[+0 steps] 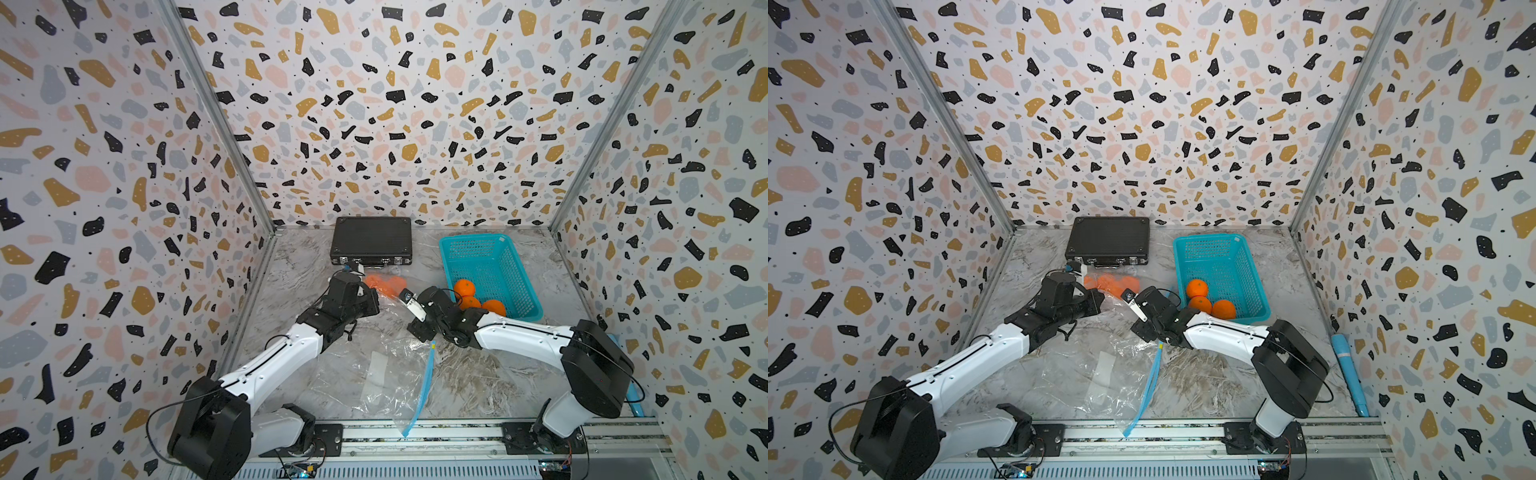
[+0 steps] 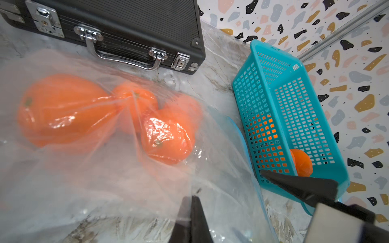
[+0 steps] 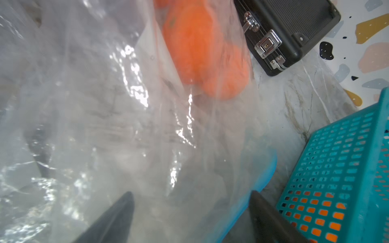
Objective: Open the zip-top bag and take out the orange
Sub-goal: Pick up the zipper food storage bag at the center of the board.
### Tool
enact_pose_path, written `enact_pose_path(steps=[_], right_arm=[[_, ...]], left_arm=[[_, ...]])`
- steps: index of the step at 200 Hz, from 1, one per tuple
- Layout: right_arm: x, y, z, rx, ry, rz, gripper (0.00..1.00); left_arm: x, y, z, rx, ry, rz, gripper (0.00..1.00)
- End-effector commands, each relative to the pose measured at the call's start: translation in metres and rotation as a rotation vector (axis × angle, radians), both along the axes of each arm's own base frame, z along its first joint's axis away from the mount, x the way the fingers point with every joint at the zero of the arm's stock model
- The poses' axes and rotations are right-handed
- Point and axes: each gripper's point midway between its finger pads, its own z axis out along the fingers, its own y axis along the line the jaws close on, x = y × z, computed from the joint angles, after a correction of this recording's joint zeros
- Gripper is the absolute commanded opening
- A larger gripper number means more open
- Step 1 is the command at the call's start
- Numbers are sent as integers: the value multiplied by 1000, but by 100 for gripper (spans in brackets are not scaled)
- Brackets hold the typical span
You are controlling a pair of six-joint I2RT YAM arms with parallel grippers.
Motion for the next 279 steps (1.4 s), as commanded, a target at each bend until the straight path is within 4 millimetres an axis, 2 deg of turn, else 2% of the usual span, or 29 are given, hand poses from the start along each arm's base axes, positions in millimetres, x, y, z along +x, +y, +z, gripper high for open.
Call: enact_pose_path(steps=[1,12,41,47,52,66,75,78,81,100,123,142,167,195,207,210,223,234,242,245,253,279], right_arm=[[1,6,11,50,49,47,17],[-2,14,17,106,69,84,7],[-8,26,31,149,89,151,1],[-9,27,34,159,91,160,1],[-10,30,36,169,95,169,1],[-12,33,38,182,110,178,1],[-11,34,39,181,123,172,1],[-11,35,39,181,129,171,1],[-11,36,40,182,134,171,1],[-13,40,39,193,165,174,1],[-13,43,38,225,172,169,2],[-18,47,43,276,175,178,3],[-21,47,41,274,173,180,5],[-21,47,37,274,175,183,7],[-21,48,38,282,169,184,10],[-21,48,39,285,162,184,12],[-20,49,46,314,132,189,22],[-20,46,51,329,110,186,32],[-20,43,56,342,88,181,40],[-21,42,58,346,81,180,44],[-23,39,63,361,58,183,53],[-34,24,86,403,-35,222,73]], left_arm=[[1,6,3,0,-16,17,0],[2,9,0,-7,-8,23,0],[-1,11,-6,-22,5,22,0],[-1,12,-6,-22,5,23,5],[-2,12,-5,-27,4,25,14],[-6,11,-2,-52,2,20,50],[-11,7,1,-94,-2,5,81],[-13,5,3,-114,-3,-2,95],[-15,3,4,-135,-3,-10,100],[-28,-15,14,-295,2,-75,99],[-34,-37,20,-464,61,-145,99],[-28,-42,6,-521,129,-104,99],[-17,-44,10,-664,85,-57,99],[-16,-59,10,-633,94,-87,100],[-17,-69,11,-631,87,-120,91],[-18,-71,13,-631,80,-130,85],[-18,-77,15,-635,77,-156,56],[-18,-80,18,-647,72,-172,18],[-19,-81,19,-647,78,-181,3],[-19,-81,19,-645,79,-183,0],[-20,-80,21,-637,78,-184,0],[-23,-68,29,-610,55,-168,0]])
